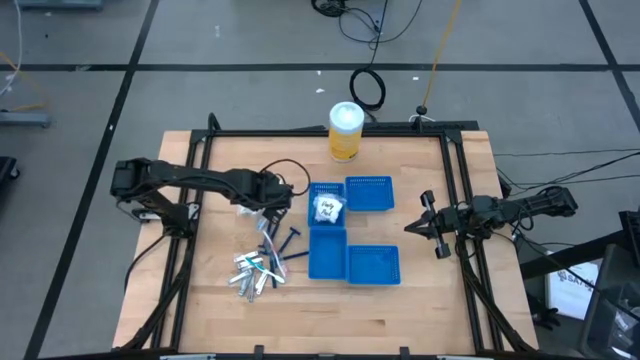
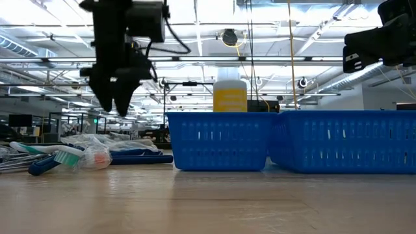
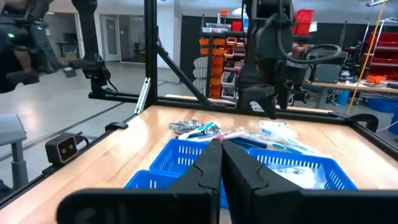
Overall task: Pick & Place Travel size toiletries
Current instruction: Put the transparent cotton pack on the top left blue bin
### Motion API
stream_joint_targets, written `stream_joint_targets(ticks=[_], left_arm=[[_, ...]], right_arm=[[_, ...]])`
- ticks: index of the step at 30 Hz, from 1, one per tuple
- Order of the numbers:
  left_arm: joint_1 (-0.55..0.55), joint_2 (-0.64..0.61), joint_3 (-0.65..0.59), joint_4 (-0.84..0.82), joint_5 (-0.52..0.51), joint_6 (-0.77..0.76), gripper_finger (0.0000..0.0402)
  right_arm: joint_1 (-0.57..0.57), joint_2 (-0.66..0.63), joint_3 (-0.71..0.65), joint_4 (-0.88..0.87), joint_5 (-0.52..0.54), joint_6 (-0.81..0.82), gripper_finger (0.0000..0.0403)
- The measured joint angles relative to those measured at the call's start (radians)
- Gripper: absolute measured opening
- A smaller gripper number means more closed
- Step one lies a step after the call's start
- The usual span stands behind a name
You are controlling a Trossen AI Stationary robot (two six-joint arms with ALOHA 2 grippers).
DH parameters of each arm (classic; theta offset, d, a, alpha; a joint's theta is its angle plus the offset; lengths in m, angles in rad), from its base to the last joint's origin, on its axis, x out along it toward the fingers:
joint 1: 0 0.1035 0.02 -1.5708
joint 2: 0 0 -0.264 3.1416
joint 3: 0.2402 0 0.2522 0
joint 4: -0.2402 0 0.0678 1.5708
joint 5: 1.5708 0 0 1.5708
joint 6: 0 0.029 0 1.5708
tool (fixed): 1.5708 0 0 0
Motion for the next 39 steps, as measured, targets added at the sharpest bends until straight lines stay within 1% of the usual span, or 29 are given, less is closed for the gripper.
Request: stream_joint_targets(ticks=[3,7,13,15,20,24,29,30,31,34,36,39], left_arm=[[0.034,0.0,-0.072,0.039,0.034,0.047,0.0252],[0.107,-0.037,-0.158,0.044,0.063,0.052,0.0235],[0.177,-0.142,-0.303,0.242,0.149,0.106,0.0215],[0.192,-0.158,-0.34,0.278,0.17,0.114,0.0208],[0.224,-0.155,-0.391,0.263,0.177,0.066,0.0176],[0.231,-0.155,-0.384,0.261,0.175,0.051,0.0122],[0.231,-0.207,-0.349,0.261,0.177,0.072,0.0029],[0.231,-0.218,-0.341,0.262,0.177,0.072,0.0015],[0.229,-0.229,-0.329,0.261,0.176,0.072,0.0009],[0.208,-0.271,-0.276,0.26,0.141,0.082,0.0013],[0.186,-0.294,-0.227,0.265,0.115,0.1,0.0008],[0.144,-0.299,-0.148,0.323,0.075,0.134,0.0004]], right_arm=[[0.0,0.0,0.0,0.0,0.0,0.0,0.0004],[0.0,0.0,0.0,0.0,0.0,0.0,0.0004],[0.0,0.0,0.0,0.001,0.0,0.0,0.0004],[0.0,0.0,0.0,0.001,0.0,0.0,0.0004],[0.0,0.0,0.0,0.0,0.0,0.0,0.0004],[0.0,0.0,0.0,0.001,0.0,0.0,0.0004],[0.0,0.0,0.0,0.001,0.0,0.0,0.0004],[0.0,0.0,0.0,0.001,0.0,0.0,0.0004],[0.0,0.0,0.0,0.001,0.0,0.0,0.0004],[0.0,0.0,0.0,0.001,0.0,0.0,0.0004],[0.0,0.0,0.0,0.0,0.0,0.0,0.0004],[0.0,0.0,0.0,0.0,0.0,0.0,0.0004]])
